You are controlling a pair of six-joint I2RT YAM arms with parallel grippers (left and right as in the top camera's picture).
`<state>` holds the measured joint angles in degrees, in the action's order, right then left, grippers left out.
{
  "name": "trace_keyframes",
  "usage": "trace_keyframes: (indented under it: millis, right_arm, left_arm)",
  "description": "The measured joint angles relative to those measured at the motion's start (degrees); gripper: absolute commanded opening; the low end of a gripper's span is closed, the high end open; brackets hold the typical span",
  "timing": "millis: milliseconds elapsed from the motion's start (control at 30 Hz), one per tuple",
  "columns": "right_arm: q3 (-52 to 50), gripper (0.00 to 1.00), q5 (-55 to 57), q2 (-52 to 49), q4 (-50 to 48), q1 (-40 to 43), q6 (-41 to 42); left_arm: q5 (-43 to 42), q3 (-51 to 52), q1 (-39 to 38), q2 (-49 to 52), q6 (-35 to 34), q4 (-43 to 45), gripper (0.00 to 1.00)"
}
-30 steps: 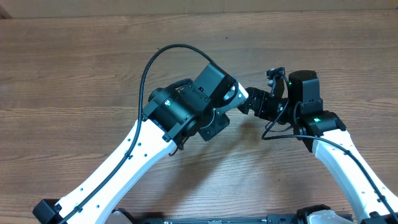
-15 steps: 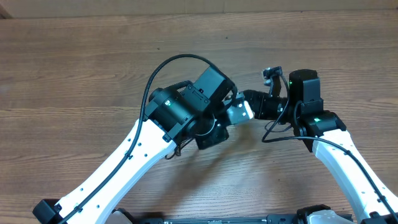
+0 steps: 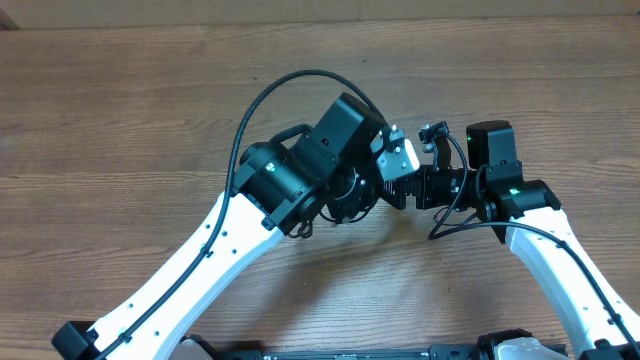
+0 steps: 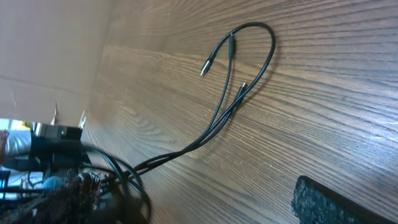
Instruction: Untangle cables
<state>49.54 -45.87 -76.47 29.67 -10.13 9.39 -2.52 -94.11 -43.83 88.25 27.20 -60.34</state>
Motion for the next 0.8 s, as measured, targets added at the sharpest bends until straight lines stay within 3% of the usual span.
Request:
trace_keyframes:
  millis: [600,800]
  right_arm:
    - [0.0,1.0,-6.36,-0.72,-0.22,-0.02,-1.95]
    - [0.0,1.0,-8.41,-0.81,-0.42,-0.02,-1.99]
  left_arm:
    - [1.22,-0.02,0.11,-1.46,-0.44,3.45,0.04]
    - [5.46,-0.02,0.09,-1.51,-5.64,5.35,0.04]
